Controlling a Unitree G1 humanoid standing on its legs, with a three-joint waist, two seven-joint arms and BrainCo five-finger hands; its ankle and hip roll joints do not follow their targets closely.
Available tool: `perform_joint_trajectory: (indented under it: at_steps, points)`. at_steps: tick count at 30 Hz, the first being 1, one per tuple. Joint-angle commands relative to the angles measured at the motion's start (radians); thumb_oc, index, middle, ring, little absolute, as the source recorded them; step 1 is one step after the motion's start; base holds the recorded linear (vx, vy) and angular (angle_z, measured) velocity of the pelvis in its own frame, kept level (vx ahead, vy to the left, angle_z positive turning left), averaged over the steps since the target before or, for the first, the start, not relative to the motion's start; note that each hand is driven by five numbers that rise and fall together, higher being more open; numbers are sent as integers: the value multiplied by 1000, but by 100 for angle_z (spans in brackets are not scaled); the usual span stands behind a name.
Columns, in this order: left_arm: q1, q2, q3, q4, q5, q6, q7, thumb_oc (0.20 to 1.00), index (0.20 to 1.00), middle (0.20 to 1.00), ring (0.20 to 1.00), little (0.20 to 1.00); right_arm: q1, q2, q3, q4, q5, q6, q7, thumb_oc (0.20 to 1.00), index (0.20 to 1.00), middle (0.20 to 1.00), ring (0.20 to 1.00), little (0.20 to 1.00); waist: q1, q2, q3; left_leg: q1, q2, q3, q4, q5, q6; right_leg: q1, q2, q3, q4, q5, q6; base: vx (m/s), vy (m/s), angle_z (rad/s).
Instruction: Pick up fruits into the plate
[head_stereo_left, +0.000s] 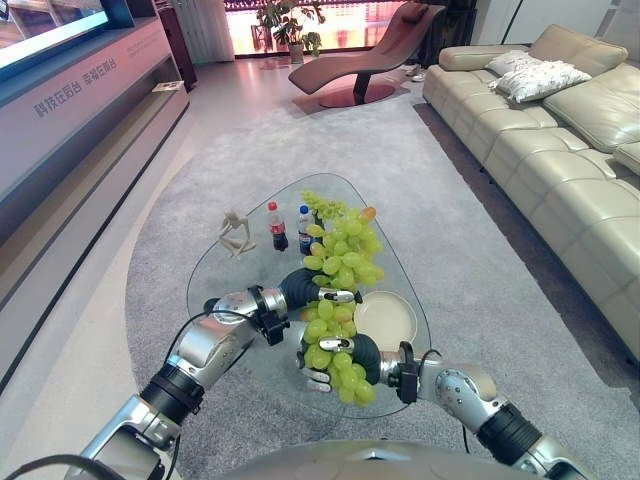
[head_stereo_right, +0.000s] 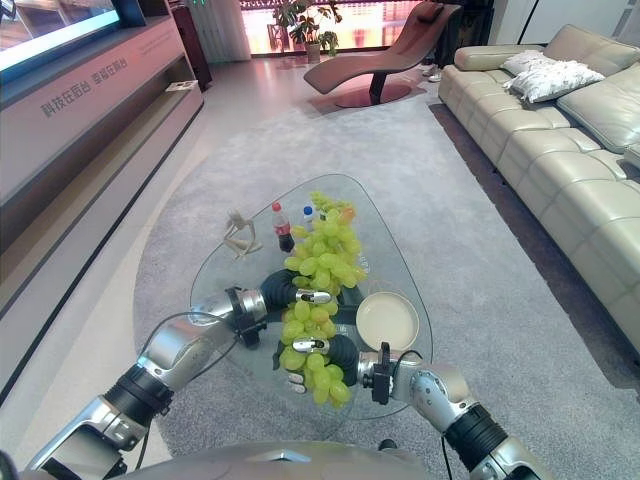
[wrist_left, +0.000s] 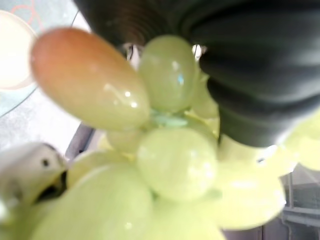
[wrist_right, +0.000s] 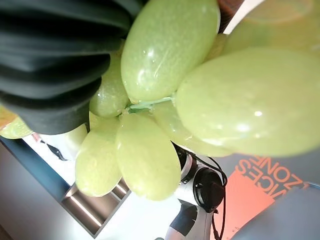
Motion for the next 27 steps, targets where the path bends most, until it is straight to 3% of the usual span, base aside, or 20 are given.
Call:
perform_joint_trajectory:
  at_steps: [1, 4, 5, 6, 17, 27]
  points:
    - [-37, -7, 35, -68, -59, -49, -2, 200, 200, 200, 200, 200, -24, 58, -36, -80, 56, -34, 7, 200, 200, 200, 200, 200, 9, -27, 18, 57, -79, 12, 8, -166, 45, 84, -5, 21, 10, -128, 35, 0, 0, 0]
    - [-30, -11, 45, -60, -66, -49, 16, 200, 200, 200, 200, 200, -23, 43, -50, -57, -56, -80, -17, 200, 200, 200, 200, 200, 8, -29, 18, 58, -78, 15, 8, -166, 44, 84, -5, 20, 10, -127, 35, 0, 0, 0]
    - [-26, -11, 50, -54, -62, -48, 28, 489, 489, 489, 489, 489, -25, 31, -58, -47, -123, -107, -31, 200, 200, 200, 200, 200, 8, -30, 18, 58, -77, 16, 8, -166, 43, 84, -6, 20, 10, -127, 34, 0, 0, 0]
    - [-21, -7, 57, -46, -56, -49, 41, 1000, 1000, 1000, 1000, 1000, -28, 10, -72, -36, -200, -131, -48, 200, 200, 200, 200, 200, 7, -32, 19, 58, -76, 17, 8, -165, 42, 84, -6, 19, 10, -126, 35, 0, 0, 0]
    - [100, 77, 204, 72, -1, -39, 124, 1000, 1000, 1000, 1000, 1000, -28, -267, -220, 76, -848, -290, -211, 200, 200, 200, 200, 200, 9, -52, 54, 61, -67, 27, 8, -158, 35, 89, -5, 10, 15, -123, 30, 18, -3, 0]
    - [166, 68, 252, 322, 98, -40, 165, 1000, 1000, 1000, 1000, 1000, -85, -365, -265, 248, -1241, -266, -349, 200, 200, 200, 200, 200, 42, -72, 114, 38, -55, 27, 16, -154, 26, 76, -10, -16, 19, -123, 34, -1, -13, 1]
